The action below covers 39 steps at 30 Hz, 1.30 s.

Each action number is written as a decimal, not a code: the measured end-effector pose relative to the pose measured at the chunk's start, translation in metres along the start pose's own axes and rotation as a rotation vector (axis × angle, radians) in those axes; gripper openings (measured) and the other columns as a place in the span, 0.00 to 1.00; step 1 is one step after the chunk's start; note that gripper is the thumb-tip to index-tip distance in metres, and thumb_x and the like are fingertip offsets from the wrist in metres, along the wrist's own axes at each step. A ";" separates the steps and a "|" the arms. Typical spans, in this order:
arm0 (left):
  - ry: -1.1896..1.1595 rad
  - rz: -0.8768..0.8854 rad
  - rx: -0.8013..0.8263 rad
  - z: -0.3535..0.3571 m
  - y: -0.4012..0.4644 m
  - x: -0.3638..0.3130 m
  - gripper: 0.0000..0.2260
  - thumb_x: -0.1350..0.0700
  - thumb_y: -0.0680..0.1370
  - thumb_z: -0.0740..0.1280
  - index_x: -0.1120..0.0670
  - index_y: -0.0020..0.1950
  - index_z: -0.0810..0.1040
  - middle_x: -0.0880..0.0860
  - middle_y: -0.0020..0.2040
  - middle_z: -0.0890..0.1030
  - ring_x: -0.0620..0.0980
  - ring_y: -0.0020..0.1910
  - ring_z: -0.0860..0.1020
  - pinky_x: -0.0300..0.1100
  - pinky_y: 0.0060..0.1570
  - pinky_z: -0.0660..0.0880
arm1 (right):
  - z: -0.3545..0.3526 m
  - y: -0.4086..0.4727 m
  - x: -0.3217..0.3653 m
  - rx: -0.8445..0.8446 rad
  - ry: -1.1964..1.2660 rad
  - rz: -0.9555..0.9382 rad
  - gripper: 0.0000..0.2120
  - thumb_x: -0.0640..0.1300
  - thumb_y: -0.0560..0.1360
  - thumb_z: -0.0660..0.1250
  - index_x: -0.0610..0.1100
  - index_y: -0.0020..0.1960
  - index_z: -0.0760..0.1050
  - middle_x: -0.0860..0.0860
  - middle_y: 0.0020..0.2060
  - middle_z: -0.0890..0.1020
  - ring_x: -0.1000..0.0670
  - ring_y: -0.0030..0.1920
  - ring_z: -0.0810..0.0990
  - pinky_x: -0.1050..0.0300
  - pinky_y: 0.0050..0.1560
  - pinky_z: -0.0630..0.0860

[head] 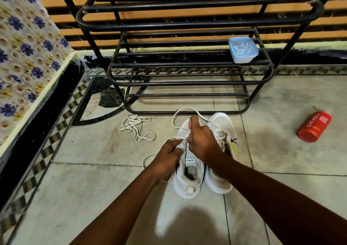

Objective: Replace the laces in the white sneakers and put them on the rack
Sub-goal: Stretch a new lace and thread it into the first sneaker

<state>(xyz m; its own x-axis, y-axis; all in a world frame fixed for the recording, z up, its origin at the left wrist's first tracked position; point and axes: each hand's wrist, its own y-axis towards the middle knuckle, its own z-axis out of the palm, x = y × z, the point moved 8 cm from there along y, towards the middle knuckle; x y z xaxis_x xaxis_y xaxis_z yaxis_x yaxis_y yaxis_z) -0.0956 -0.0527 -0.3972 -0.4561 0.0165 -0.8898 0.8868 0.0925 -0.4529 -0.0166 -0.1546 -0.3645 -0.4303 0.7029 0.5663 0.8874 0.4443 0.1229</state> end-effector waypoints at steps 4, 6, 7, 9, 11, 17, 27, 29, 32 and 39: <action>0.033 0.043 0.041 0.003 0.000 -0.005 0.25 0.66 0.82 0.60 0.38 0.42 0.84 0.58 0.48 0.76 0.56 0.48 0.72 0.44 0.43 0.69 | 0.008 0.000 -0.007 -0.010 -0.023 0.149 0.24 0.32 0.70 0.63 0.43 0.61 0.58 0.42 0.36 0.78 0.36 0.38 0.78 0.47 0.38 0.77; 0.029 0.022 0.049 0.003 0.001 -0.003 0.20 0.66 0.83 0.60 0.44 0.47 0.83 0.58 0.49 0.77 0.56 0.48 0.74 0.46 0.46 0.71 | 0.010 0.002 -0.010 0.011 -0.005 0.176 0.24 0.33 0.70 0.63 0.44 0.62 0.58 0.42 0.38 0.79 0.36 0.40 0.79 0.46 0.40 0.78; 0.031 0.011 0.048 0.002 0.002 -0.002 0.17 0.66 0.83 0.59 0.46 0.50 0.81 0.59 0.48 0.78 0.56 0.48 0.75 0.46 0.45 0.72 | 0.011 0.003 -0.009 0.027 -0.001 0.160 0.24 0.33 0.70 0.63 0.45 0.61 0.57 0.42 0.38 0.79 0.36 0.40 0.79 0.45 0.41 0.79; 0.050 -0.012 0.050 0.000 0.003 -0.002 0.13 0.66 0.84 0.59 0.49 0.53 0.77 0.57 0.48 0.79 0.54 0.45 0.76 0.40 0.39 0.73 | 0.012 0.007 -0.005 0.076 -0.041 0.082 0.24 0.34 0.70 0.63 0.47 0.60 0.56 0.42 0.38 0.79 0.35 0.40 0.80 0.43 0.41 0.79; 0.050 -0.020 0.062 0.000 0.005 -0.004 0.12 0.66 0.84 0.59 0.51 0.53 0.77 0.57 0.48 0.80 0.50 0.43 0.77 0.36 0.35 0.73 | 0.011 0.008 -0.001 0.129 -0.044 0.031 0.25 0.35 0.69 0.62 0.48 0.61 0.57 0.44 0.39 0.80 0.37 0.40 0.80 0.45 0.43 0.80; 0.040 -0.066 0.001 -0.003 0.012 0.008 0.12 0.64 0.84 0.59 0.50 0.58 0.78 0.59 0.51 0.81 0.55 0.47 0.78 0.46 0.45 0.76 | -0.007 0.000 -0.007 0.017 -0.185 -0.039 0.11 0.39 0.74 0.67 0.44 0.56 0.73 0.46 0.43 0.81 0.39 0.47 0.79 0.48 0.43 0.77; 0.035 -0.067 -0.015 -0.003 0.016 0.014 0.07 0.59 0.85 0.61 0.49 0.57 0.77 0.57 0.43 0.78 0.53 0.38 0.74 0.41 0.32 0.71 | 0.010 -0.003 0.004 0.013 -0.151 0.075 0.25 0.37 0.68 0.67 0.47 0.60 0.61 0.46 0.40 0.80 0.39 0.42 0.80 0.46 0.45 0.79; 0.032 -0.073 -0.024 -0.004 0.017 0.013 0.08 0.62 0.84 0.61 0.52 0.55 0.78 0.55 0.41 0.77 0.48 0.33 0.74 0.37 0.28 0.70 | 0.009 -0.004 0.000 0.025 -0.076 0.108 0.23 0.37 0.67 0.66 0.49 0.57 0.60 0.47 0.38 0.80 0.39 0.40 0.80 0.45 0.44 0.79; 0.005 -0.105 -0.084 -0.008 0.021 0.014 0.10 0.61 0.85 0.59 0.57 0.55 0.80 0.54 0.40 0.80 0.46 0.32 0.77 0.36 0.28 0.73 | 0.003 -0.006 -0.006 0.050 0.023 0.102 0.18 0.39 0.67 0.63 0.51 0.54 0.62 0.51 0.37 0.80 0.42 0.42 0.81 0.45 0.46 0.78; 0.153 -0.041 -0.202 -0.013 0.037 0.005 0.07 0.58 0.83 0.64 0.54 0.47 0.80 0.56 0.38 0.82 0.56 0.31 0.78 0.42 0.29 0.74 | -0.032 -0.046 0.013 -0.187 -0.197 0.077 0.10 0.41 0.65 0.75 0.42 0.43 0.76 0.42 0.43 0.77 0.39 0.43 0.76 0.50 0.41 0.73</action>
<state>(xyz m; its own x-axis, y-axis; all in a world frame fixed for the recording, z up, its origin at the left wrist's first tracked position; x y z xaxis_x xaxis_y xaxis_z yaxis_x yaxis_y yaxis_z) -0.0657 -0.0361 -0.4175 -0.5111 0.1578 -0.8449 0.8414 0.2929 -0.4542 -0.0576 -0.1838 -0.3363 -0.3677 0.8334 0.4126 0.9261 0.2877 0.2442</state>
